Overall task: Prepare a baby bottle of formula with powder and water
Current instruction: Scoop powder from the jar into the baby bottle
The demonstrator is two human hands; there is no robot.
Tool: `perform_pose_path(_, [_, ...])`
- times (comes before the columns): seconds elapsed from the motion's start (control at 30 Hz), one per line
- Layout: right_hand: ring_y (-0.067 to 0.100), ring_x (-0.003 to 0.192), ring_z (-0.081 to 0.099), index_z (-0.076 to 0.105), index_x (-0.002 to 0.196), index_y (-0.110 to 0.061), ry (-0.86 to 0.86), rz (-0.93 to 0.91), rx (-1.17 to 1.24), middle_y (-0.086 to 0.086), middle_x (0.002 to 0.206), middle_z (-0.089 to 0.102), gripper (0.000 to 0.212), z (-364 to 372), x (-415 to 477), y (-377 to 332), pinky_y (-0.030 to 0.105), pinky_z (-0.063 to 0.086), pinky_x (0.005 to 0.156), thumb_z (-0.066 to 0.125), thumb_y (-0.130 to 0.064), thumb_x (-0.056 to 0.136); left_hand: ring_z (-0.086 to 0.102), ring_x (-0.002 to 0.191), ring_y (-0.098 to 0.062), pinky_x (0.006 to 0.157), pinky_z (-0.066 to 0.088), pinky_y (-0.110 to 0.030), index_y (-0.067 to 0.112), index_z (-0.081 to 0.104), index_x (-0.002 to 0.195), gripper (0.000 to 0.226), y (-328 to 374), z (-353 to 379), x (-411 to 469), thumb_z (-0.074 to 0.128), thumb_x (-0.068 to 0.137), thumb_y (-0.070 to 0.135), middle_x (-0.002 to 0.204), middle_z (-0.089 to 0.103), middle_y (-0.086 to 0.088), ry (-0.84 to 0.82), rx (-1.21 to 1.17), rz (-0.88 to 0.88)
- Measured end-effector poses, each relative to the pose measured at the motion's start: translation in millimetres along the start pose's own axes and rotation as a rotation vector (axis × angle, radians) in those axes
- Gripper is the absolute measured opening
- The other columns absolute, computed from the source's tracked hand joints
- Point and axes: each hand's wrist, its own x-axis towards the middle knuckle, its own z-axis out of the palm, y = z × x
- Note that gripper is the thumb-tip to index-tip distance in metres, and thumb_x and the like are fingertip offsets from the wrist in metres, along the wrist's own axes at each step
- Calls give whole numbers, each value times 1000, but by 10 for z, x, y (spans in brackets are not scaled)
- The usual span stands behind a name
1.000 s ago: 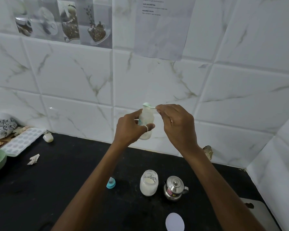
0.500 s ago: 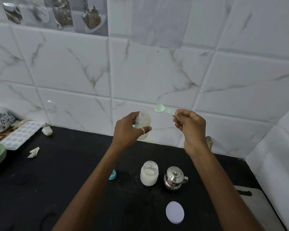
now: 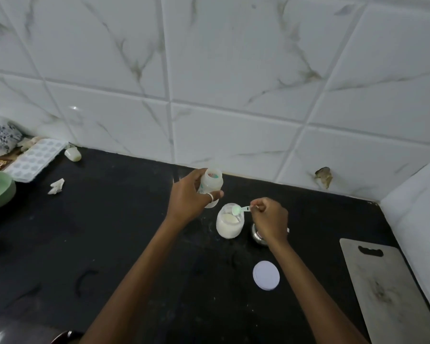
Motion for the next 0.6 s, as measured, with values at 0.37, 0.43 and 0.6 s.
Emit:
perform_pose_path(0.37, [27,93,70,76,99,-18,-219,-136,-441,5,100,75,20,555,249,-39,35,57,74,60,-7,91,61,91,4,73,42,2,26,65,125,60,-297,144,33,91,72,33,104,65,21,-18,36,-14])
perform_pose_path(0.43, [30,96,70,76,104,-18,-267,-133,-502,7,103,74,21,598,296,-52,37,57,77,60,-9,92,61,90,7,73,42,2,26,65,125,60,-337,164,58,92,71,33,103,64,21,-22,32,-18])
perform_pose_path(0.6, [31,94,71,74,109,-17,-340,-134,-632,8,103,74,21,694,354,-54,37,57,77,61,-15,92,64,94,-1,76,44,2,24,65,127,62,-425,212,114,91,72,34,111,69,16,-35,40,-20])
